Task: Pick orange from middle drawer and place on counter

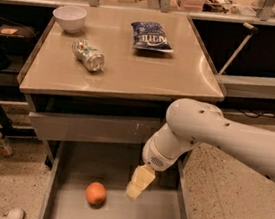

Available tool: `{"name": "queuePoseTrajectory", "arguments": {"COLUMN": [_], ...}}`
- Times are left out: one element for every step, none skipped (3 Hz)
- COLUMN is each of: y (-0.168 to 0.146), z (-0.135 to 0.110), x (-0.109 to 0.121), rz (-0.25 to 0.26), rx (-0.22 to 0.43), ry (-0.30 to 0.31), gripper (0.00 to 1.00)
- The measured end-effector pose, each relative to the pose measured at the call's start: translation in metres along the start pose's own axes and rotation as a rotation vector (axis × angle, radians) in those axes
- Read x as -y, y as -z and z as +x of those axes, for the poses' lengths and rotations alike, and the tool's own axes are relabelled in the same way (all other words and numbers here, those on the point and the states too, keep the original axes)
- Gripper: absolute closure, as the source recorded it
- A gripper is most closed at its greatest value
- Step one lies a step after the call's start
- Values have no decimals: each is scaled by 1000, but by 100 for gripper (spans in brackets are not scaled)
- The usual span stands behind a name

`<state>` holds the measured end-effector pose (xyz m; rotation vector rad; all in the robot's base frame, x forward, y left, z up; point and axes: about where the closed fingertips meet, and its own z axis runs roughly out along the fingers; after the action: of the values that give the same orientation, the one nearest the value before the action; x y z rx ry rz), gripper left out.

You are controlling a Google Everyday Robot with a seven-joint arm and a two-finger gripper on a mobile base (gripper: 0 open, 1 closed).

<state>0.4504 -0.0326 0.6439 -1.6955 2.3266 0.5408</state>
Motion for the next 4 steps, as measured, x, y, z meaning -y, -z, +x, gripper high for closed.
{"name": "queuePoseTrajectory", "arguments": {"y": [-38,-80,-107,-109], "z": [-2,-7,-12,-12], "x": [-2,2,-3,-3], "rz": [-28,-47,-85,-87], "rx": [20,57,101,103], "ry": [-29,-88,-125,-127], "gripper": [0,0,0,0]}}
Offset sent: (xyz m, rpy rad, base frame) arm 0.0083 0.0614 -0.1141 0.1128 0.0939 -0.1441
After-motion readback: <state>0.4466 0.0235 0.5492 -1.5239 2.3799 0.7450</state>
